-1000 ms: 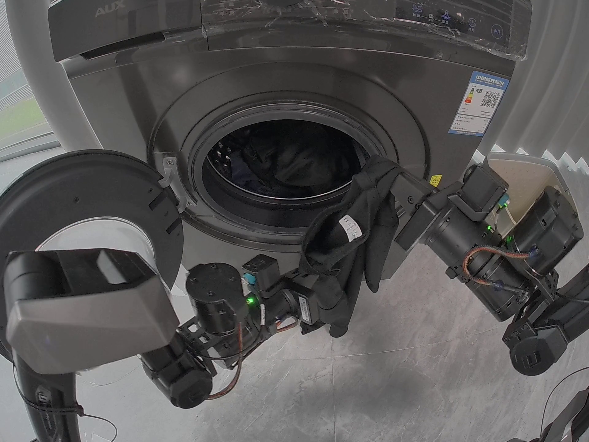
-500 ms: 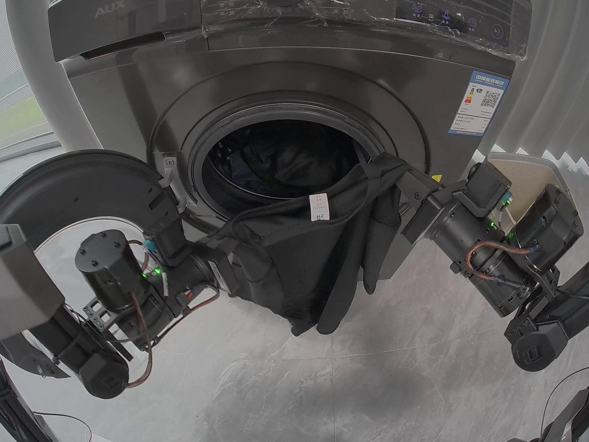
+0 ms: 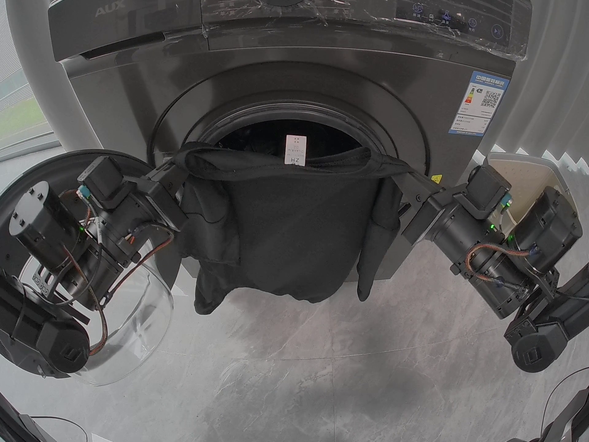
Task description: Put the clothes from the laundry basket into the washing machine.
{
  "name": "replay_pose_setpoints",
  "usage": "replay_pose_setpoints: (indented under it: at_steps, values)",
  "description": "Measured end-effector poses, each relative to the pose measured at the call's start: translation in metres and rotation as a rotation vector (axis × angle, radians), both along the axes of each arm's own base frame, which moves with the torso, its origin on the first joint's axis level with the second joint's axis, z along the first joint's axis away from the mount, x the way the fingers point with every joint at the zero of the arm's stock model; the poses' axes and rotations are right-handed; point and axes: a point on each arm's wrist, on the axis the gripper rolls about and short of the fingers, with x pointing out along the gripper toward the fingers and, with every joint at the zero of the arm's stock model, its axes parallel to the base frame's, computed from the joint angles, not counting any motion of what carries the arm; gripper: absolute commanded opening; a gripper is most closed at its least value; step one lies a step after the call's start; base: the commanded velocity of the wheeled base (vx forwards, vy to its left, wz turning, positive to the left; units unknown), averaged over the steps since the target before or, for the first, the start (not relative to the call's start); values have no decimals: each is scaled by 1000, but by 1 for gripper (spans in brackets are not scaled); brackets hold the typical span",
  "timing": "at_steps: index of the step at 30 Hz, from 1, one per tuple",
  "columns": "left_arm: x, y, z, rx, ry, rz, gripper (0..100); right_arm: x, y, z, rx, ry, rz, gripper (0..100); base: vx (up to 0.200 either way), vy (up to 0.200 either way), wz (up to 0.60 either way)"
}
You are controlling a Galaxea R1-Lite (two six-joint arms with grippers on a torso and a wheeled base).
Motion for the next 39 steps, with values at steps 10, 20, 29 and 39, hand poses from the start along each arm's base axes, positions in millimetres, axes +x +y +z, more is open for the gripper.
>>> replay_pose_setpoints:
  at_steps: [10, 20, 29, 39]
  values:
    - [-4, 5, 9, -10, -32, 15, 0, 6, -4, 18, 49, -52, -62, 0, 0, 0, 0]
    - [-6, 4, 12, -13, -44, 16, 0, 6, -11, 28, 63, -86, -96, 0, 0, 0, 0]
    - [-10, 4, 17, -22, -64, 7, 0, 2, -17, 34, 71, -98, -112, 0, 0, 0, 0]
    - [-20, -10, 12, -6, -50, -50, 0, -8, -25, 16, 19, -38, -106, 0, 0, 0, 0]
